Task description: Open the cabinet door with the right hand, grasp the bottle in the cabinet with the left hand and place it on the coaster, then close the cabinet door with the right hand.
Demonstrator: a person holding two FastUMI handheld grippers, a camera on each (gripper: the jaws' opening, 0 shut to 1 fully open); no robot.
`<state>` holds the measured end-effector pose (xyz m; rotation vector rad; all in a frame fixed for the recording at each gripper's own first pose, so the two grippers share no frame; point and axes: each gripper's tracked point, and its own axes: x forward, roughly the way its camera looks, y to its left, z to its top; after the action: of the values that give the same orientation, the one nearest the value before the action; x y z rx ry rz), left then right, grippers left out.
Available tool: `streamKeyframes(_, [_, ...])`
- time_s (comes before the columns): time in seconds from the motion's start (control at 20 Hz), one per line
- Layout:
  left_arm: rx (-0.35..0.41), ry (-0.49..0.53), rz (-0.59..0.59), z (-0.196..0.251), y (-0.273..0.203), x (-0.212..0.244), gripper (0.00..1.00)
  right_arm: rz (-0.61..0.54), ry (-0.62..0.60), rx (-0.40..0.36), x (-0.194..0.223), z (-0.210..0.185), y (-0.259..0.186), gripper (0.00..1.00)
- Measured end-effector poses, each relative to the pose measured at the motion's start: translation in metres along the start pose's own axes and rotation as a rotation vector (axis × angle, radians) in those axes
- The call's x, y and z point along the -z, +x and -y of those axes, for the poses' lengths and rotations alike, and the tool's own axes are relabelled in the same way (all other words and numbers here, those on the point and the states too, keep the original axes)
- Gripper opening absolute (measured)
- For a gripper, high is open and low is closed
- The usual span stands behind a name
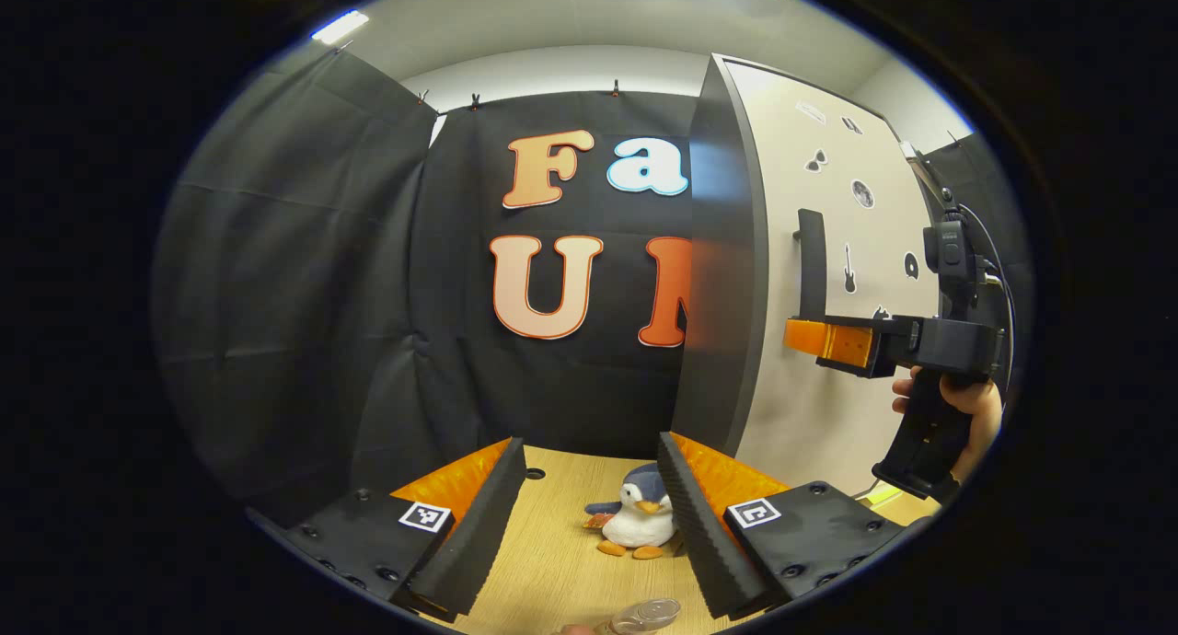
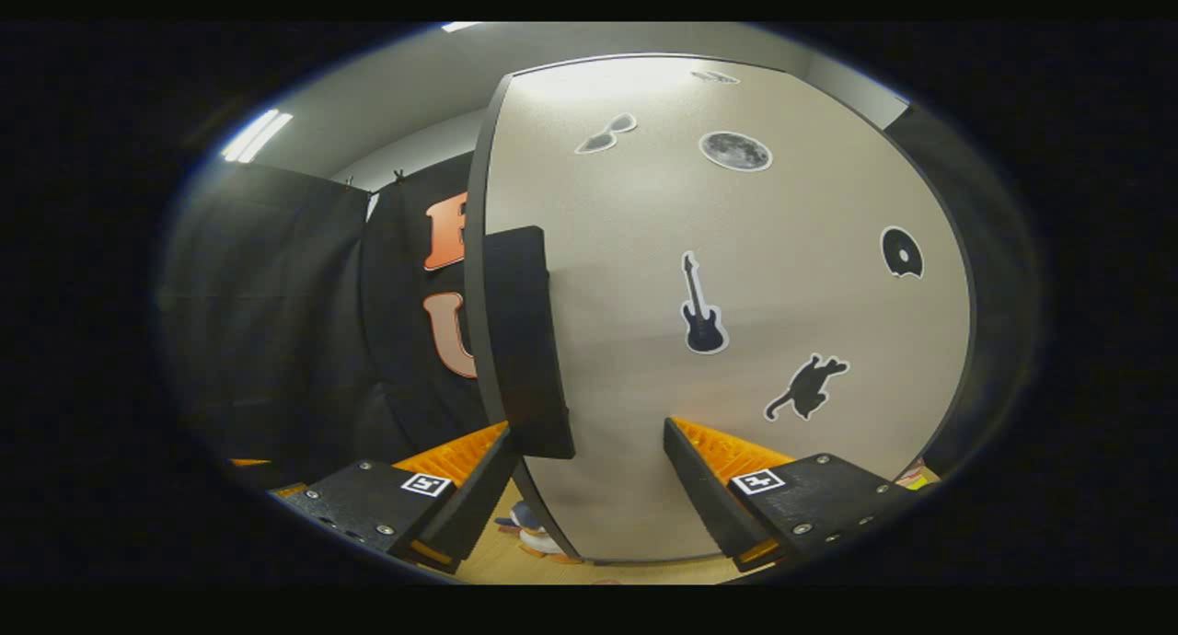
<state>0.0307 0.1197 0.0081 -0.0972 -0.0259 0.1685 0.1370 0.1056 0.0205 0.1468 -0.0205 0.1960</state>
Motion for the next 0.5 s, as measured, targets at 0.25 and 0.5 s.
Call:
streamKeyframes(0.25, [-0.031,0.016,0.004,0.002,-0.002,-0.003,0.94,-0.006,0.039,-0.042,0.001,0.002,-0.017,0.95])
streamKeyframes(0.5, [-0.062,0.021,0.001,0.010,-0.006,-0.004,0.94,0.016,-0.043,-0.038,-0.003,0.016,-0.059,0.92])
